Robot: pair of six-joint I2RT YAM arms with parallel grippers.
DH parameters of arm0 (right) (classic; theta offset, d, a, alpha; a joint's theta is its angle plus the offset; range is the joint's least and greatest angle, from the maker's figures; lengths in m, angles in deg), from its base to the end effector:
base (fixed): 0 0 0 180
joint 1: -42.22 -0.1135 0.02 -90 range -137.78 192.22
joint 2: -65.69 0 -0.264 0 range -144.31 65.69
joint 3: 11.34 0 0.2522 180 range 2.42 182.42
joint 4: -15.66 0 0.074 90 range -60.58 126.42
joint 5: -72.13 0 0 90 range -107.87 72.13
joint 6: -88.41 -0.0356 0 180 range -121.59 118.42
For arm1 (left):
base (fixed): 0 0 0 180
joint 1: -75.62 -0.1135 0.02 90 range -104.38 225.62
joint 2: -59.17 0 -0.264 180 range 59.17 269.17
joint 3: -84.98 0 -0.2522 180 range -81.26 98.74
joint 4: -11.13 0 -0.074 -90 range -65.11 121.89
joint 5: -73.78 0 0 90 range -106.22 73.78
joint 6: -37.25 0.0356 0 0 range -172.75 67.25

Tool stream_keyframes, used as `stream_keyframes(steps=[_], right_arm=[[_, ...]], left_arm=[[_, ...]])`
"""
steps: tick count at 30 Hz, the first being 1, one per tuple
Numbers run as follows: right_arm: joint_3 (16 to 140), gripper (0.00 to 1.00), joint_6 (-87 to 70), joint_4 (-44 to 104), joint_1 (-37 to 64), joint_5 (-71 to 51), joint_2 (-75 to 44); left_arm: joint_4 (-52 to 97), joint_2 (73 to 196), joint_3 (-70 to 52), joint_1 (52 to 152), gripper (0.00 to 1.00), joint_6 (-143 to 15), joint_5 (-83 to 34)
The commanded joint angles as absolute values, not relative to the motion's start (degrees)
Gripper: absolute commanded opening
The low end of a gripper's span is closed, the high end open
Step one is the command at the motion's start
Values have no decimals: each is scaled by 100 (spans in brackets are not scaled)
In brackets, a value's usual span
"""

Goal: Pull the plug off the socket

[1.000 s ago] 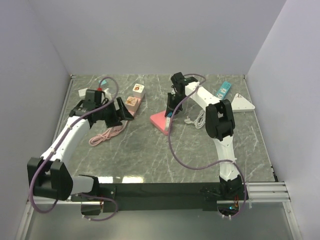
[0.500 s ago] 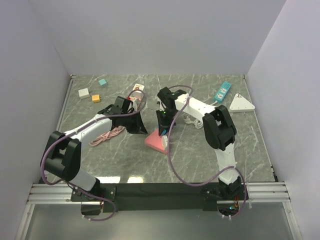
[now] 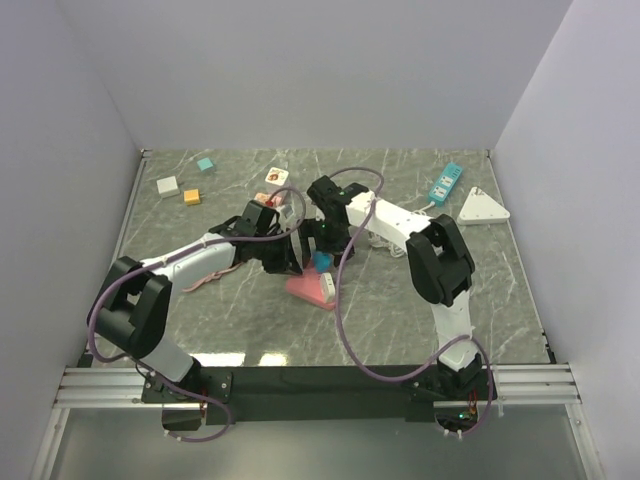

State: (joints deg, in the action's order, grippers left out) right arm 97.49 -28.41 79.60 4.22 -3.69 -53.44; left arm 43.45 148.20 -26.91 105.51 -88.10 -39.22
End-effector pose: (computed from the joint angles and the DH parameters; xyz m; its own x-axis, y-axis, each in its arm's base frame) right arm 0.3304 0.2692 0.1946 -0.9698 -0.2026 -0.1360 -0.2373 0.9126 0.3329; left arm 0.2662 -0.1690 0.2019 -0.9492 -0.0687 -0.3070 0.1376 0.7869 -0.6016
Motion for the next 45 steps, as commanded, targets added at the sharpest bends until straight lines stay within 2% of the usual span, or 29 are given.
stream_keyframes(steps=[1, 11, 18, 19, 26, 31, 35, 36, 39, 40, 41, 42, 43, 45], right_arm=[[9585, 95, -3128, 7663, 478, -793, -4770], [8302, 99, -3156, 6546, 777, 120, -3539], [7231, 99, -3191, 6283, 759, -397, -2617], [6742, 95, -3226, 6012, 750, -450, -2224], [5929, 85, -3296, 5465, 645, -696, -1342], [5595, 82, -3314, 5351, 627, -908, -1069], [5428, 78, -3375, 5167, 618, -864, -1095], [5358, 77, -3401, 5122, 610, -872, -1061], [5217, 78, -3472, 4947, 601, -855, -937], [5199, 78, -3472, 4946, 610, -846, -928], [5216, 78, -3463, 4972, 610, -855, -937], [5225, 78, -3454, 4990, 601, -855, -955], [5225, 78, -3446, 5016, 601, -864, -963], [5234, 79, -3446, 5017, 601, -864, -955]], left_arm=[[4010, 14864, -2764, 10647, 0, -8948, -3828], [4070, 15057, -2475, 10840, 0, -9317, -3398], [4167, 15084, -2246, 10866, 0, -9537, -3301], [4246, 15058, -2107, 10884, 0, -9659, -3240], [4782, 15224, -1281, 11086, 0, -9740, -3020], [5099, 15435, -972, 11288, 11, -9687, -2949], [5379, 15567, -753, 11385, 28, -9722, -2626], [5493, 15663, -691, 11463, 39, -9713, -2511], [5819, 15874, -383, 11595, 58, -9713, -2071], [5898, 15909, -209, 11631, 66, -9739, -1931], [6064, 15997, -129, 11657, 85, -9748, -1825], [6127, 16041, -49, 11675, 94, -9766, -1641], [6206, 16094, 91, 11727, 99, -9766, -1640], [6320, 16252, 206, 11754, 100, -9757, -1431]])
